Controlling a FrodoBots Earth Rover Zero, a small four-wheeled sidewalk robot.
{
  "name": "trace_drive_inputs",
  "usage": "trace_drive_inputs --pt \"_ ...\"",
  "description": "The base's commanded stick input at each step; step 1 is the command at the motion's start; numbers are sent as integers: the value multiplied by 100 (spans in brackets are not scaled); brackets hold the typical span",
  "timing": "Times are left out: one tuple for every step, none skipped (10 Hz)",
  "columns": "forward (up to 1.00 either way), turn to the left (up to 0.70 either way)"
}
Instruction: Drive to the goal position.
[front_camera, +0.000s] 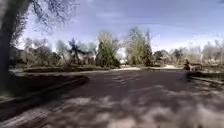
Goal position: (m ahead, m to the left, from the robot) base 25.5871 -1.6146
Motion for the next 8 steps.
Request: trace_drive_inputs --pt "70 0" --pt "70 0" --pt "70 0" --pt "70 0" --pt "70 0" --pt "70 0" --pt "70 0" --pt "70 0"
